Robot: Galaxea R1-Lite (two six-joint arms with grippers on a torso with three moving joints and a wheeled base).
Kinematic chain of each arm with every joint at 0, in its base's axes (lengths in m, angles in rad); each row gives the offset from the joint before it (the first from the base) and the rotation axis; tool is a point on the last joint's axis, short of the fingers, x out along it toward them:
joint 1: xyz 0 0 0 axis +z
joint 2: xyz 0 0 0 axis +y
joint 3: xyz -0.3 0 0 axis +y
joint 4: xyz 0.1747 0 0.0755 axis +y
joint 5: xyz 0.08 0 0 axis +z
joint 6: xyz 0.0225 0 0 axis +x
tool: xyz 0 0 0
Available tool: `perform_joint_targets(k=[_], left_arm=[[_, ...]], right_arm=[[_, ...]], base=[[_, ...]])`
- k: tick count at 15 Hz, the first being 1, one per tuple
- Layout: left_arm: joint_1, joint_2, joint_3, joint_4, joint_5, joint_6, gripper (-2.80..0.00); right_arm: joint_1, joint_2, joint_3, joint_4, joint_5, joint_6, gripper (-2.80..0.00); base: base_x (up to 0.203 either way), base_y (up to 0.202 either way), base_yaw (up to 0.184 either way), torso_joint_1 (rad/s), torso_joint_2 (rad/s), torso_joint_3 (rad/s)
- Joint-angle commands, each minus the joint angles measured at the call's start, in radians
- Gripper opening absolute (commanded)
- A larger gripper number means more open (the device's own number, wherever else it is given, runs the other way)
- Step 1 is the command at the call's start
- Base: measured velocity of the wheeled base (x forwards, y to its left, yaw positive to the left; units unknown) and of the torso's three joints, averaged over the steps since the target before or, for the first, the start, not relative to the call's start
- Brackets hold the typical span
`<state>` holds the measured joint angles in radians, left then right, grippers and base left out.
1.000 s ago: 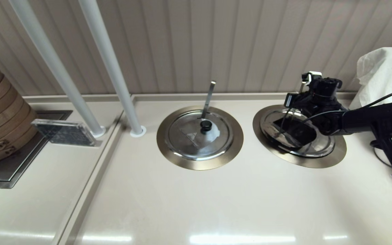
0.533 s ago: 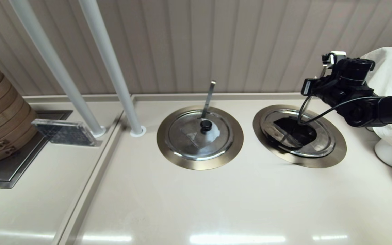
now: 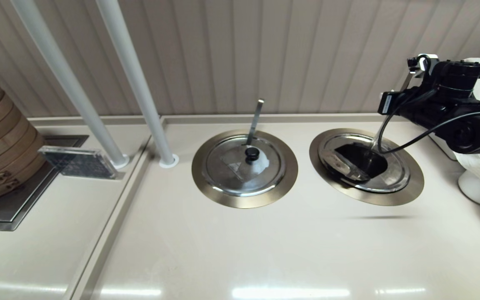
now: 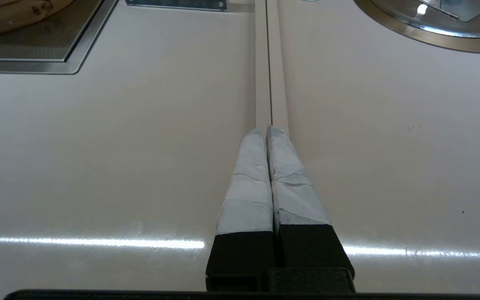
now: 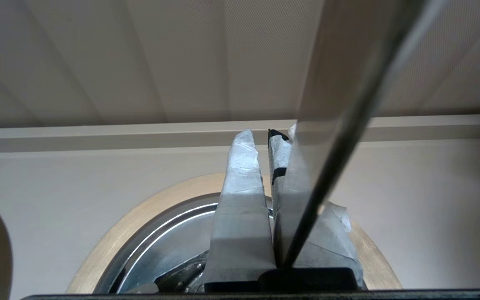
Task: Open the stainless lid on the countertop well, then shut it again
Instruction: Stir with a spoon
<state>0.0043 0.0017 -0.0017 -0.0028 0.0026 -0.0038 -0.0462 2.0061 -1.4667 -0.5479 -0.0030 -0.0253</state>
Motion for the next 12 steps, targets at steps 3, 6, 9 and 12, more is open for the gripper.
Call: perform_joint_targets(k=[3, 6, 9, 12], left_arm=[[0.000, 0.000, 0.000, 0.000, 0.001, -0.001, -2.80], [0.000, 0.000, 0.000, 0.000, 0.001, -0.001, -2.80], [0.000, 0.000, 0.000, 0.000, 0.001, -0.001, -2.80], [0.000, 0.000, 0.000, 0.000, 0.001, -0.001, -2.80]], right_arm=[[-0.001, -0.047, 0.035, 0.025, 0.050, -0.005, -2.80], [-0.035, -0.033, 0.006, 0.111, 0.085, -0.027, -2.80], [-0.040, -0.001, -0.020, 0.111, 0.073, -0.035, -2.80], [-0.022, 0.005, -0.038, 0.068, 0.049, 0.043, -2.80]], base=[[0.000, 0.000, 0.000, 0.000, 0.00, 0.000], [0.000, 0.000, 0.000, 0.000, 0.00, 0.000], [0.000, 0.000, 0.000, 0.000, 0.00, 0.000], [0.000, 0.000, 0.000, 0.000, 0.00, 0.000]])
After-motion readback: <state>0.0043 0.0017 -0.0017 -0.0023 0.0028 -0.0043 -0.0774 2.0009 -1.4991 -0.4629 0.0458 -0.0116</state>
